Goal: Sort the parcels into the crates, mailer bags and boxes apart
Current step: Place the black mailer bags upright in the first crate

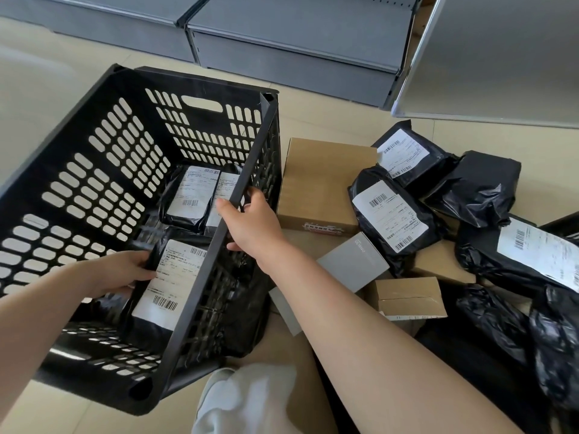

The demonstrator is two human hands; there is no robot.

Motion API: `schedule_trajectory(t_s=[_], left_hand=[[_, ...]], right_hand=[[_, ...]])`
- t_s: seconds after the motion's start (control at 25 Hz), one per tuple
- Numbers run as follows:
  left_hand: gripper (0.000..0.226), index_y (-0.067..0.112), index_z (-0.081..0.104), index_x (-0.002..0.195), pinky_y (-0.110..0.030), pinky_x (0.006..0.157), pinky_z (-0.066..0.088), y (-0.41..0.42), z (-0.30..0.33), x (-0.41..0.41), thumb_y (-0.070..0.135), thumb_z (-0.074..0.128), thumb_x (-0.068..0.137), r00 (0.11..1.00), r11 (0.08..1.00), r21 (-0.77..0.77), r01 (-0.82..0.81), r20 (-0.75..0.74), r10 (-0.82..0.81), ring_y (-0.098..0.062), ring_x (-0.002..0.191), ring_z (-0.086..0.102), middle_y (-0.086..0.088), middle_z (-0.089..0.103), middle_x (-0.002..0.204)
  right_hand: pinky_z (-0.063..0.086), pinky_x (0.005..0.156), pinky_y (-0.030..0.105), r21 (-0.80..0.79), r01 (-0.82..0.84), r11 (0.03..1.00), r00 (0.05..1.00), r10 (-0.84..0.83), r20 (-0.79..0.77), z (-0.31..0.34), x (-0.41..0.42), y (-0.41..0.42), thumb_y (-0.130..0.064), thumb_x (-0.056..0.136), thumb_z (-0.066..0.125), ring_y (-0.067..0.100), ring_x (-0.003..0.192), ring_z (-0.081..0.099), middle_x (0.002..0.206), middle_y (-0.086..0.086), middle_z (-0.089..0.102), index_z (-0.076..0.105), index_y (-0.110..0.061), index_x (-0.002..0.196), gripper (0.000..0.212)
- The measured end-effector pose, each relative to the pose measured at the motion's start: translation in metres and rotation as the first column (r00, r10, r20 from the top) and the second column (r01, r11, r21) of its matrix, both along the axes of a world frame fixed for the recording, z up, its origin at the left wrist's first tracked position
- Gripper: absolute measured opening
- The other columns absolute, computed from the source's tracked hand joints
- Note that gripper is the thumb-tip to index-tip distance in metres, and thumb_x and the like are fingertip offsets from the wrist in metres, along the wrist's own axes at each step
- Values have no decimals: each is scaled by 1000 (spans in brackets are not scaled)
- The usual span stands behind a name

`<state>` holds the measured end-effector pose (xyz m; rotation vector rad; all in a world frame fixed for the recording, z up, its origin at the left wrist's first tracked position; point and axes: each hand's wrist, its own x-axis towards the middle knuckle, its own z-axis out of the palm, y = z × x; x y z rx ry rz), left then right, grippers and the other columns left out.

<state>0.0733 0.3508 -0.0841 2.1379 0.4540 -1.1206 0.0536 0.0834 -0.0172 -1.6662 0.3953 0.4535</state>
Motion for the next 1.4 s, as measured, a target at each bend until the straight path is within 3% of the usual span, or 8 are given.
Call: schedule_trajectory(t_s=[0.24,0.36,0.52,0.76,0.92,1.04,1.2,1.4], left_hand=[[16,12,62,108,-47,82,58,-12,-33,-4,6,62,93,994,988,125,89,44,-96,-21,75,66,-2,68,79],[19,17,61,107,-37,71,58,-15,-30,-5,15,69,90,996,993,86,80,42,-84,-18,77,67,-1,70,85],[28,18,56,115,-27,60,50,-26,-37,-6,17,69,90,980,966,201,161,81,-180,-12,68,59,3,64,81],[31,15,54,112,-30,84,48,-32,-44,-11,24,71,87,966,946,223,234,53,-252,-13,87,59,-2,65,102],[87,5,44,134,-45,97,49,-34,-64,-11,48,73,65,959,911,309,275,-22,-282,-31,109,61,-14,62,122],[73,-1,37,140,-45,102,44,-46,-68,-14,31,72,84,969,908,350,230,5,-247,-36,119,55,-21,56,132],[79,0,31,144,-43,104,41,-50,-66,-15,32,73,85,973,904,368,218,-12,-229,-36,126,50,-21,50,139],[117,9,29,144,-44,105,45,-32,-85,-11,69,78,57,969,930,274,245,-42,-243,-34,126,52,-16,49,143]], right_hand=[[63,80,44,40,15,999,1000,-15,6,-2,0,2,-53,93,60,21,100,69,139,3,53,34,-27,149,67],[62,84,46,41,20,999,1000,-20,10,-4,0,4,-55,91,61,25,114,65,138,2,55,37,-29,146,65],[61,85,46,54,37,998,999,-38,17,-5,0,2,-52,93,60,24,116,63,126,-4,55,41,-30,143,58],[58,91,48,61,33,998,999,-35,23,-9,0,3,-56,90,61,25,122,60,141,0,50,39,-32,144,63],[60,88,48,64,24,998,999,-25,24,-10,0,4,-59,86,61,26,119,62,140,0,50,38,-33,144,67],[59,89,50,46,25,999,999,-27,35,-10,0,7,-66,79,59,27,117,63,140,0,49,36,-35,144,75],[58,90,49,52,27,998,999,-29,27,-10,0,7,-65,81,60,27,118,61,143,0,46,35,-36,146,75],[55,98,48,88,43,995,999,-43,-6,-7,-4,-2,-59,89,63,23,128,53,149,-2,41,27,-32,155,80]])
